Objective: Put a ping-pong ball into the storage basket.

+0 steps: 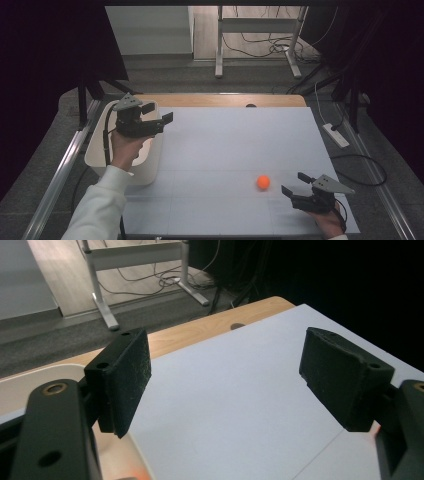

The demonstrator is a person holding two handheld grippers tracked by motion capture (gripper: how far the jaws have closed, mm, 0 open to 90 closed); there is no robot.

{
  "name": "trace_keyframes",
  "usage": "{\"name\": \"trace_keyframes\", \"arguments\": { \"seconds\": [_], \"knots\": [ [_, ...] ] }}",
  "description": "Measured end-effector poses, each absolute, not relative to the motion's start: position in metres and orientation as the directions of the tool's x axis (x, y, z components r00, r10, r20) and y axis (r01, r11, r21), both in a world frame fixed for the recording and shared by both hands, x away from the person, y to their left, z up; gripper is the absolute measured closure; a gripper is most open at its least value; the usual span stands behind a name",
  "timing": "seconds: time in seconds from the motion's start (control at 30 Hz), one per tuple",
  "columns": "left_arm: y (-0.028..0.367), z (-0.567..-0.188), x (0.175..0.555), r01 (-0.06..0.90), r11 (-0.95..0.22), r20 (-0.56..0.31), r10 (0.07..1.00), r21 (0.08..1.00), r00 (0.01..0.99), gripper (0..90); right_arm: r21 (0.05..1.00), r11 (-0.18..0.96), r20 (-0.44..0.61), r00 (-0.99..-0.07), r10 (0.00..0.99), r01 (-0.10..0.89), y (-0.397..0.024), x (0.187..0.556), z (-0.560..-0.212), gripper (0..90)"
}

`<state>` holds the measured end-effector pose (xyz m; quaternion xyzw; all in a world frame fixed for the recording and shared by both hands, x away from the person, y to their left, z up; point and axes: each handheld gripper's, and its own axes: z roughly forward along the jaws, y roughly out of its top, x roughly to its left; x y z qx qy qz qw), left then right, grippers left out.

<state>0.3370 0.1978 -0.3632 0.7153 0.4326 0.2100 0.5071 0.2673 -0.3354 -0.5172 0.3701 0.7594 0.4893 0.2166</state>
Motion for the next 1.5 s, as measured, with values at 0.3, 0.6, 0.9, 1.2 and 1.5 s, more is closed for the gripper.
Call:
{"name": "trace_keyframes", "arguments": {
  "seconds": [0.3,0.6,0.9,1.2,1.5],
  "knots": [
    [0.188,-0.364,0.334,0.394,-0.113,-0.149,0.804,0.912,0.576,21.6,0.903,0.244,0.037,-0.629,0.776,0.353,-0.335,0.267,-0.517,17.4],
    [0.181,-0.370,0.334,0.383,-0.106,-0.164,0.777,0.918,0.608,21.7,0.903,0.246,0.031,-0.625,0.780,0.352,-0.336,0.266,-0.517,17.4],
    [0.165,-0.379,0.330,0.392,-0.113,-0.183,0.746,0.913,0.640,21.5,0.902,0.247,0.036,-0.631,0.775,0.354,-0.335,0.269,-0.518,17.3],
    [0.152,-0.385,0.324,0.371,-0.122,-0.176,0.717,0.921,0.674,21.3,0.901,0.249,0.034,-0.631,0.775,0.354,-0.334,0.268,-0.518,17.4],
    [0.144,-0.390,0.319,0.361,-0.149,-0.157,0.706,0.921,0.691,21.4,0.901,0.252,0.033,-0.634,0.773,0.354,-0.333,0.269,-0.518,17.4]
  ]
}}
